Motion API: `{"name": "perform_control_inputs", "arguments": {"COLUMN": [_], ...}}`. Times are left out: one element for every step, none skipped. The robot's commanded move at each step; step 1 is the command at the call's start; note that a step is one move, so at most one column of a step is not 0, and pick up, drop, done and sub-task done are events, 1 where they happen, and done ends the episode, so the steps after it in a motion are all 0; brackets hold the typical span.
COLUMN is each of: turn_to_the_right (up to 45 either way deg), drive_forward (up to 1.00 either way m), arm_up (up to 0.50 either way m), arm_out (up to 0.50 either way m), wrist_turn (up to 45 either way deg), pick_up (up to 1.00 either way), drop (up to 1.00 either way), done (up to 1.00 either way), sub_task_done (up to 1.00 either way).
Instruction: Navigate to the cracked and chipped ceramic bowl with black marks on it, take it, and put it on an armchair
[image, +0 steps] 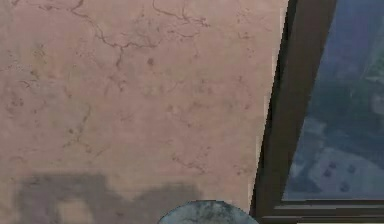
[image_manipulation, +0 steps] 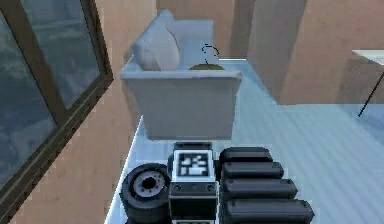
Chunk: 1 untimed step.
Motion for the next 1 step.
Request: {"name": "perform_control_inputs", "arguments": {"turn_to_the_right": [-45.0], "drive_forward": [0.0], "arm_up": [0.0], "arm_out": [0.0], "wrist_turn": [0.0], "pick_up": [0.0], "drop": [0.0], "done": [0.0], "sub_task_done": [0.0]}}
